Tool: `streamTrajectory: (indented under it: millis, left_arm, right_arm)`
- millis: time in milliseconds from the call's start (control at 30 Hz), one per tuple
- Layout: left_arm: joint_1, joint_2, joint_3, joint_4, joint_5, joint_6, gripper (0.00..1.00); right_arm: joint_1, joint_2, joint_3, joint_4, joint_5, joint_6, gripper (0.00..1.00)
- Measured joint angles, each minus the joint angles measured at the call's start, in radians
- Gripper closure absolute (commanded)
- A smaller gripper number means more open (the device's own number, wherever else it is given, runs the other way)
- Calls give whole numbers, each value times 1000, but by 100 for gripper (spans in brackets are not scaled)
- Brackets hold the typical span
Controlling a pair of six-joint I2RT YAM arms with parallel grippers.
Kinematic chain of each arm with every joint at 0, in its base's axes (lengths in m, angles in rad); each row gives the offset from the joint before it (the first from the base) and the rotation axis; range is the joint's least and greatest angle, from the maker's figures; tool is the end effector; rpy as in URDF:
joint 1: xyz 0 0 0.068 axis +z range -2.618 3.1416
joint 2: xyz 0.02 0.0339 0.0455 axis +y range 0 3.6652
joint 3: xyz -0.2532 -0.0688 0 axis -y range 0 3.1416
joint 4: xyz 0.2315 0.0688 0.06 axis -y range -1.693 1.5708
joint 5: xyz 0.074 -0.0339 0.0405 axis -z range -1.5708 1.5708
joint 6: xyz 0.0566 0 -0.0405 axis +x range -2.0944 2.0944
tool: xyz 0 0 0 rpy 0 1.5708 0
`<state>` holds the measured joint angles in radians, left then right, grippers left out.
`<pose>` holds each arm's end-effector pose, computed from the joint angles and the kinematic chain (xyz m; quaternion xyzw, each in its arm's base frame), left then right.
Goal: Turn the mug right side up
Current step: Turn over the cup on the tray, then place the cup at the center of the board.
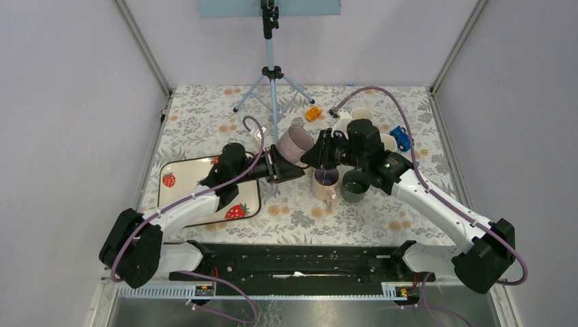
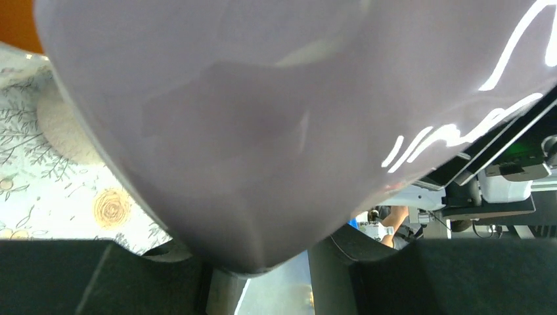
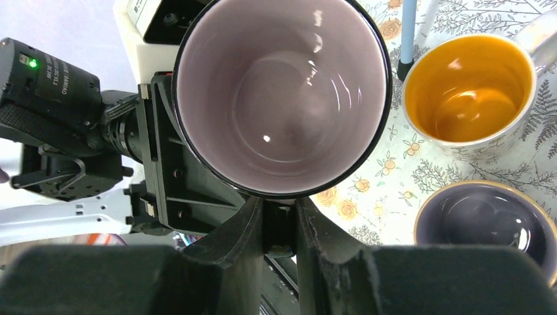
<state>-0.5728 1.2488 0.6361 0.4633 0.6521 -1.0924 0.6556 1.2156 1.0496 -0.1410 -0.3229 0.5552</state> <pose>0.2179 -0.1814 0.2519 0.0175 0.7476 -0.6205 0.2363 0.2204 0.1922 0.3332 -0.1348 0.7906 0.4384 0.4056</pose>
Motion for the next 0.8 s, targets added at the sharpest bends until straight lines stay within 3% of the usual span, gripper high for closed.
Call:
streamTrajectory:
  millis: [500, 800]
  left_arm:
    - [-3, -58, -195, -44, -11, 40, 59]
    - [-3, 23, -266, -23, -40, 69, 59]
  right_arm:
    - [227, 33, -102, 20, 256, -58, 100]
    - [322, 92, -171, 47, 410, -69, 100]
